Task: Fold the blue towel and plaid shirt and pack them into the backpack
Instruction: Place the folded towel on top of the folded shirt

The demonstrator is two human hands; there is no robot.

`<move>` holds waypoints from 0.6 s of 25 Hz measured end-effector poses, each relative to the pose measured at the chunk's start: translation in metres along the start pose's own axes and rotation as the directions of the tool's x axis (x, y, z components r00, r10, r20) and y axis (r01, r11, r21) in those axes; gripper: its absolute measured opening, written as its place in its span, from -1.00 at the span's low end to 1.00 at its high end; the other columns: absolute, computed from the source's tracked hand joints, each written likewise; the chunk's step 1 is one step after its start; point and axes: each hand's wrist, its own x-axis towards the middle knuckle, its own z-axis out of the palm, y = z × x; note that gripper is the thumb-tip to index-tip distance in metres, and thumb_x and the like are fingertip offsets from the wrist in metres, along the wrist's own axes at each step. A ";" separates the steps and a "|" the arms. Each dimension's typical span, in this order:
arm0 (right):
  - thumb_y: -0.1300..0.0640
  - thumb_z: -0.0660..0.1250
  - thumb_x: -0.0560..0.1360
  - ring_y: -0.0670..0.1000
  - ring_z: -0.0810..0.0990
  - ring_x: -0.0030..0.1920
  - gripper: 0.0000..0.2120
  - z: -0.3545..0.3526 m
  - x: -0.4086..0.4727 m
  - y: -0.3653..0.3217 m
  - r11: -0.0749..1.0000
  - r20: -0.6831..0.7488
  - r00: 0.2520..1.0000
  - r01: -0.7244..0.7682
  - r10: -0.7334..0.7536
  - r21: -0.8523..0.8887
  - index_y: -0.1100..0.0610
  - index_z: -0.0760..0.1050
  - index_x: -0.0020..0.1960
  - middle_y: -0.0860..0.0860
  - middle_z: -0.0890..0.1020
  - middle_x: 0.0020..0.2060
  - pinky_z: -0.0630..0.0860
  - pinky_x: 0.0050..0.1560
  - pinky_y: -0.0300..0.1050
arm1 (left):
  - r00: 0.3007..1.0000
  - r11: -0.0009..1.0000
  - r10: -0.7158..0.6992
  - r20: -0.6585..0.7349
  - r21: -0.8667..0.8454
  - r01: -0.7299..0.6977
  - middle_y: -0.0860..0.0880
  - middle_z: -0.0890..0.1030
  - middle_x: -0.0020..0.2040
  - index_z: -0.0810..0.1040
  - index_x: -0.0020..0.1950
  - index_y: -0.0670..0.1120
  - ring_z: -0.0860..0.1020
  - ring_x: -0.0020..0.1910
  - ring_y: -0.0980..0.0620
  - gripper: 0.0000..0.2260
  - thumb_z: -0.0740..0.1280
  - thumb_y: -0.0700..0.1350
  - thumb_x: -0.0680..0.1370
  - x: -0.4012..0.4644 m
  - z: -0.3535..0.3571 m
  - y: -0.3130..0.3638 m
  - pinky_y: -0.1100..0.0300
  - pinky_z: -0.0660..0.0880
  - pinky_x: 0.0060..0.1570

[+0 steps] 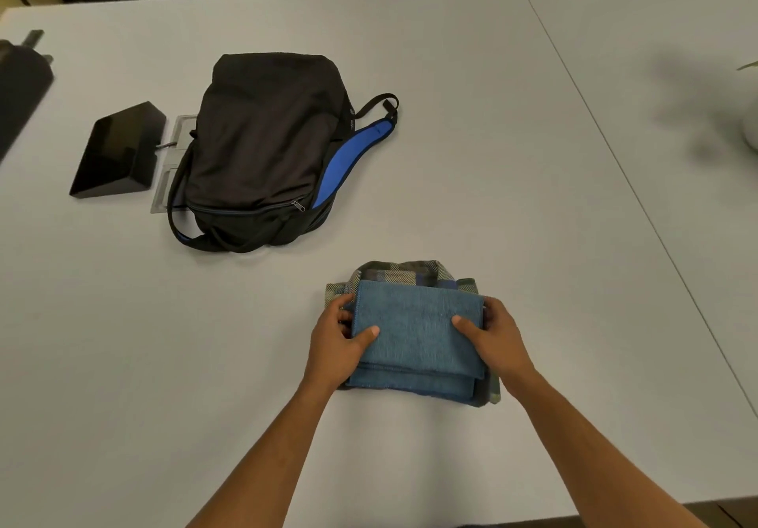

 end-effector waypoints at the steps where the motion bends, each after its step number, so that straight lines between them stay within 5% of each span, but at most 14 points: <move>1: -0.13 0.50 0.41 0.04 0.52 0.21 -0.36 -0.002 0.000 0.002 0.992 -0.073 0.997 0.023 -0.032 -0.126 0.03 0.34 0.38 0.01 0.51 0.28 0.54 0.17 0.02 | 0.997 0.995 0.012 -0.081 0.103 -0.004 -0.01 0.47 0.26 0.32 0.44 0.04 0.49 0.22 -0.05 -0.34 0.51 0.10 0.43 0.000 0.001 0.001 0.08 0.51 0.14; 3: -0.30 0.54 0.26 0.13 0.42 0.35 -0.06 -0.007 0.003 0.012 0.970 -0.138 0.990 -0.057 0.024 -0.237 0.03 0.24 0.48 0.05 0.40 0.38 0.46 0.29 0.18 | 0.980 0.948 -0.007 -0.197 0.310 0.069 -0.01 0.36 0.39 0.26 0.48 0.04 0.37 0.36 -0.08 -0.20 0.49 0.27 0.35 0.003 0.000 -0.004 -0.11 0.41 0.29; 4: -0.36 0.55 0.16 0.17 0.39 0.38 0.09 -0.008 0.002 0.017 0.978 -0.103 0.988 -0.133 0.117 -0.162 0.02 0.17 0.52 0.07 0.35 0.42 0.44 0.31 0.24 | 0.978 0.940 -0.046 -0.204 0.323 0.112 -0.01 0.30 0.44 0.21 0.51 0.05 0.31 0.40 -0.08 -0.12 0.49 0.32 0.31 0.004 -0.002 -0.008 -0.16 0.36 0.33; 6: -0.39 0.59 0.03 0.15 0.46 0.32 0.23 -0.005 0.002 0.028 0.958 0.044 0.964 -0.265 0.261 0.111 -0.02 0.12 0.52 0.06 0.38 0.40 0.53 0.24 0.19 | 0.978 0.978 -0.164 -0.126 0.110 0.178 -0.03 0.24 0.50 0.10 0.56 0.05 0.30 0.43 -0.08 0.04 0.53 0.34 0.24 0.005 -0.003 -0.016 -0.14 0.37 0.36; 8: -0.32 0.62 0.05 0.07 0.55 0.20 0.11 -0.003 0.001 0.030 0.927 0.167 0.954 -0.286 0.250 0.242 -0.02 0.19 0.44 -0.01 0.48 0.27 0.61 0.07 0.03 | 0.969 0.964 -0.246 -0.013 -0.107 0.243 -0.04 0.28 0.50 0.02 0.58 0.05 0.36 0.40 -0.06 0.15 0.56 0.33 0.18 0.004 -0.004 -0.025 -0.04 0.40 0.36; 12: -0.09 0.68 0.11 0.11 0.68 0.04 -0.22 -0.004 0.004 0.019 0.896 0.258 0.950 -0.264 0.178 0.356 0.10 0.48 0.24 0.07 0.68 0.08 0.65 -0.09 0.01 | 0.941 0.924 -0.326 0.092 -0.179 0.338 -0.02 0.33 0.49 -0.01 0.59 0.04 0.40 0.39 -0.06 0.21 0.58 0.34 0.14 0.010 -0.012 -0.034 -0.05 0.39 0.37; 15: 0.04 0.69 0.14 0.11 0.70 0.01 -0.28 0.003 0.004 0.006 0.877 0.253 0.958 -0.237 0.138 0.418 0.13 0.51 0.23 0.07 0.71 0.01 0.65 -0.11 0.05 | 0.937 0.895 -0.319 0.144 -0.278 0.348 -0.02 0.51 0.36 0.28 0.49 -0.06 0.55 0.23 0.03 0.05 0.62 0.28 0.14 0.009 -0.027 -0.042 0.08 0.54 0.20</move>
